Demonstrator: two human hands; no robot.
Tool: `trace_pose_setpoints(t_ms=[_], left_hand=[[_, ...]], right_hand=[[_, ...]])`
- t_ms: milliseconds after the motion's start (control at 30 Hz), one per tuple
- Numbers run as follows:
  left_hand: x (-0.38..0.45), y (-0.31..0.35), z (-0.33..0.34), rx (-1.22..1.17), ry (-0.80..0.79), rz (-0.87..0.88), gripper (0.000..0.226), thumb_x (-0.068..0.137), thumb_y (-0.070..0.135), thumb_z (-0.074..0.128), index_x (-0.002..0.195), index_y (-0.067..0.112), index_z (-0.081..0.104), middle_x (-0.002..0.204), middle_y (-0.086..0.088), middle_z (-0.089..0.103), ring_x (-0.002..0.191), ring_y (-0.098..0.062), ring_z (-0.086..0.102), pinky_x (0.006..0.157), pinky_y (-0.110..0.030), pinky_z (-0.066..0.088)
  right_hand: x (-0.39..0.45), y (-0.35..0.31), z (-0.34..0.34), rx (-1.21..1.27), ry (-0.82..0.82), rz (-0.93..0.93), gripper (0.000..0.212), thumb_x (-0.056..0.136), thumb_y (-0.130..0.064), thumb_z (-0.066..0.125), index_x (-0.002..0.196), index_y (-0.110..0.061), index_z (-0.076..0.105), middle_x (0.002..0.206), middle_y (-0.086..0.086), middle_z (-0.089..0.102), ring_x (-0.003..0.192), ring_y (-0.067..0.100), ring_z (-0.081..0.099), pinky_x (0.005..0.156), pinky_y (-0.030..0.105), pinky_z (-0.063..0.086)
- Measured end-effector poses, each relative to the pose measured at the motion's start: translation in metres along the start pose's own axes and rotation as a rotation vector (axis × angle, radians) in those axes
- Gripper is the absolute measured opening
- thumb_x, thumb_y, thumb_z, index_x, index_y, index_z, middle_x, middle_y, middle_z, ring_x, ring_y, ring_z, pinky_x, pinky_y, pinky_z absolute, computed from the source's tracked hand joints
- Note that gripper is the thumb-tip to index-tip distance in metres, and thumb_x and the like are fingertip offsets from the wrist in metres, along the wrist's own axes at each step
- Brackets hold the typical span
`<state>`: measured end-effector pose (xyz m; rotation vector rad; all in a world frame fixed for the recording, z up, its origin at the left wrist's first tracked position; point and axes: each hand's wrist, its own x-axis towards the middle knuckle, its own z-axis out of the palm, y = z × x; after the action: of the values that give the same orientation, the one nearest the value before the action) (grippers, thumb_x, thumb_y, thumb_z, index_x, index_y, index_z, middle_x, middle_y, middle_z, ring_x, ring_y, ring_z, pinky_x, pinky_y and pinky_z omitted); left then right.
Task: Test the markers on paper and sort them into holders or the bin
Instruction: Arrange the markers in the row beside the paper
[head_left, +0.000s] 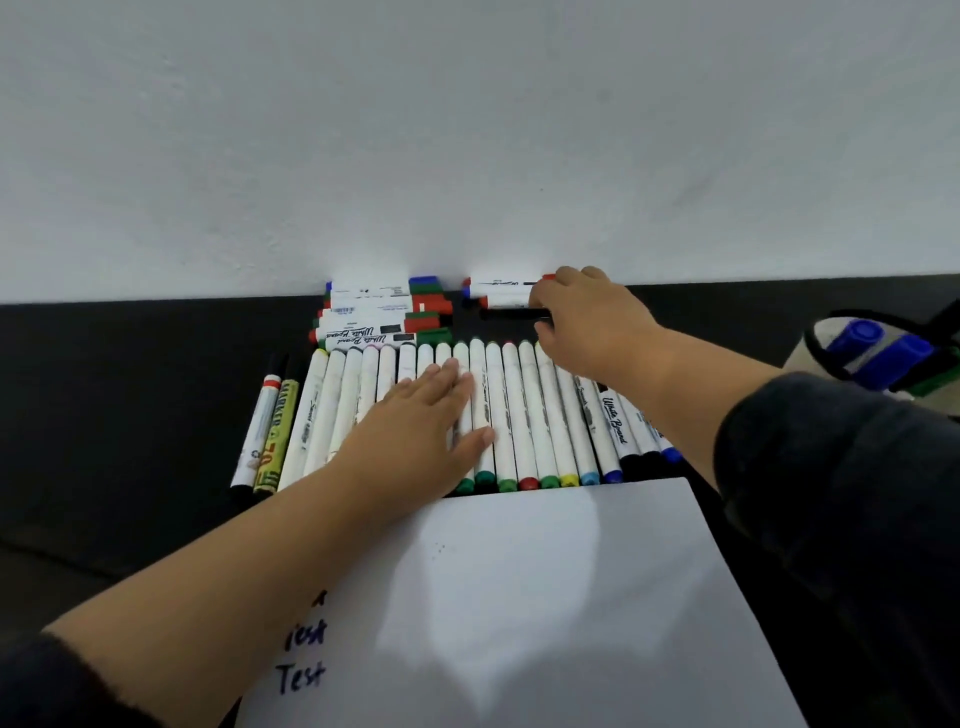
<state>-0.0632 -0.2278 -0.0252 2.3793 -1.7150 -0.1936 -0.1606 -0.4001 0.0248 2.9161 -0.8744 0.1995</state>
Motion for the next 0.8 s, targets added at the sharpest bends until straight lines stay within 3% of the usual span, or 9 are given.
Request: trace_pose_setpoints(t_ms=[233,400,567,800], left_hand=[[0.002,-0.006,0.007,0.014,0.025,0.038,0.067,0.096,0.053,0.026,0.151,0.022,0.004,0.158,0.004,-0.004,0.144,-0.008,-0.005,0.106,-0.017,-0.010],[0.002,-0.007,0.007,0.013,0.028,0.053,0.067,0.096,0.054,0.025,0.151,0.022,0.003,0.158,0.004,-0.004,0.144,-0.008,-0.006,0.105,-0.017,-0.012],[0.001,-0.007,0.007,0.014,0.018,0.051,0.067,0.096,0.053,0.025,0.151,0.021,0.003,0.158,0.004,-0.004,0.144,-0.008,-0.006,0.105,-0.016,-0.011],[0.001,-0.007,0.007,-0.008,-0.014,0.023,0.067,0.096,0.053,0.027,0.151,0.022,0.005,0.158,0.005,-0.003,0.144,-0.007,-0.006,0.107,-0.017,-0.010]], right_hand=[[0.044,0.006,0.033,0.040,-0.100,0.048,0.042,0.093,-0.007,0.043,0.135,-0.011,0.042,0.129,0.012,0.046,0.119,0.032,0.039,0.092,0.042,0.040],[0.059,0.008,0.038,0.027,-0.086,0.050,0.035,0.091,-0.003,0.047,0.125,-0.009,0.053,0.125,0.014,0.045,0.115,0.032,0.039,0.091,0.038,0.038],[0.062,0.004,0.033,0.021,-0.106,0.077,0.036,0.087,0.003,0.047,0.119,-0.011,0.054,0.119,0.016,0.052,0.114,0.032,0.045,0.079,0.032,0.035],[0.051,0.005,0.029,0.018,-0.110,0.063,0.042,0.088,0.002,0.044,0.125,-0.014,0.055,0.125,0.011,0.049,0.118,0.029,0.042,0.087,0.033,0.037]])
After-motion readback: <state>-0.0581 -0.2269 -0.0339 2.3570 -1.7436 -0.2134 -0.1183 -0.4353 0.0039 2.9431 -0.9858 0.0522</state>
